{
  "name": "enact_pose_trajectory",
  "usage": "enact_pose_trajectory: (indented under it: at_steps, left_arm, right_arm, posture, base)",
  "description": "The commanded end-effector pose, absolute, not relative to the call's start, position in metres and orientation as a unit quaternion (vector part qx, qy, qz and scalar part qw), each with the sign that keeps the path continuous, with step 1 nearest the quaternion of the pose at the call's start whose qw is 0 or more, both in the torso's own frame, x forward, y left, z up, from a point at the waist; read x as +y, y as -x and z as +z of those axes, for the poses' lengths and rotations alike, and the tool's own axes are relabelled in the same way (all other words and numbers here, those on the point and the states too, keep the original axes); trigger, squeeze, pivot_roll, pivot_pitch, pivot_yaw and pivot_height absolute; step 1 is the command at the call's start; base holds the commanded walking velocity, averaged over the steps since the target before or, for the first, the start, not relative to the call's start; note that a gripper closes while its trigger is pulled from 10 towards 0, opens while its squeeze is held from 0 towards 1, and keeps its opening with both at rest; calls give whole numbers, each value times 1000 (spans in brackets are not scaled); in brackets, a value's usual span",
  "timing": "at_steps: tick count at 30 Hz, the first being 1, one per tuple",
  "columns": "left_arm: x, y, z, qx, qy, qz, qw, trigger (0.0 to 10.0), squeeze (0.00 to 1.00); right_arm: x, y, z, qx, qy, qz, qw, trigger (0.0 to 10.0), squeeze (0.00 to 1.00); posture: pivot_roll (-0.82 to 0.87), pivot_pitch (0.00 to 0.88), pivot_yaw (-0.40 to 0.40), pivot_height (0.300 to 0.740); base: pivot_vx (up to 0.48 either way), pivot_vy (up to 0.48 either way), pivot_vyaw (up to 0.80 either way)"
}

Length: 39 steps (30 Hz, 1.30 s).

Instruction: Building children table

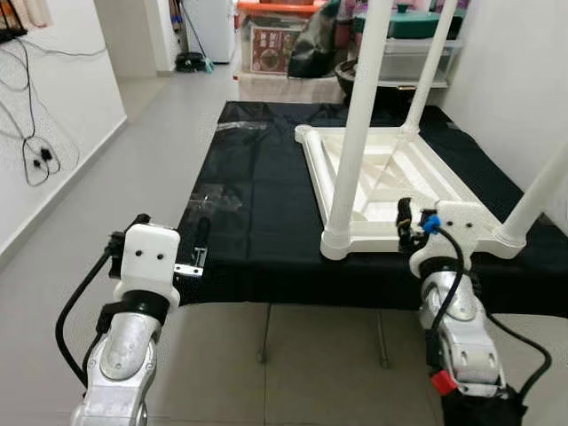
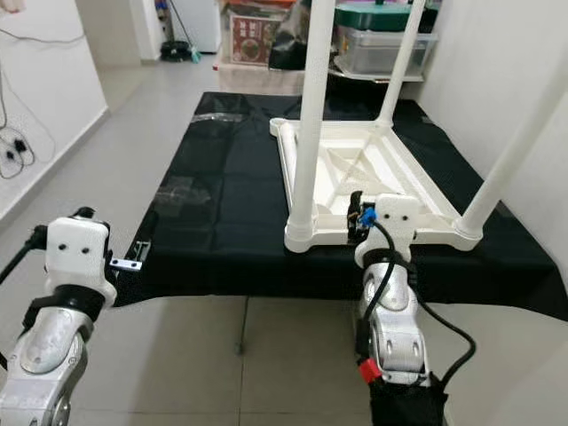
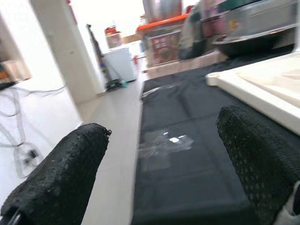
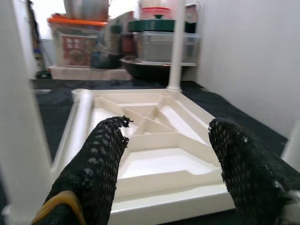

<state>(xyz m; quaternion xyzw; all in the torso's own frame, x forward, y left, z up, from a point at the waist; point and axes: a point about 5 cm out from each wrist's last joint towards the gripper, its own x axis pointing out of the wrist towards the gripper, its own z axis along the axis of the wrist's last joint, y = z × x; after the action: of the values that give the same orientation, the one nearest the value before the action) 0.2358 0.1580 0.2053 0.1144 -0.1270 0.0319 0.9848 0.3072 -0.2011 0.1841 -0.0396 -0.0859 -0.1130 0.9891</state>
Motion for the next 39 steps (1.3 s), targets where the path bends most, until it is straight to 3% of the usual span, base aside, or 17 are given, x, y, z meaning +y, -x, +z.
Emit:
enact_pose_trajectory:
  at_steps: [1,15,36,39]
  left_arm:
    - [159,-236,206,-124,-124,37,984,10000,0]
    - [158,-237,205,-116,-120,28,986,10000,0]
    - [153,-236,203,-102,-104,13,989,10000,0]
    - [143,-232,191,-77,-95,-28,992,10000,0]
  right_arm:
    - [-198,-309,184,-86,39,-110,989,10000,0]
    - [-196,-309,186,-93,33,-114,989,10000,0]
    - [-208,-311,182,-76,21,-141,987,10000,0]
    - [-218,-321,171,-51,-19,-32,998,10000,0]
  posture:
    - [130,19,-65,740]
    - [126,9,-60,740]
    - [132,2,-57,740]
    - [132,8,-57,740]
  base:
    - [319,0,0]
    - [326,0,0]
    - [0,0,0]
    - [0,0,0]
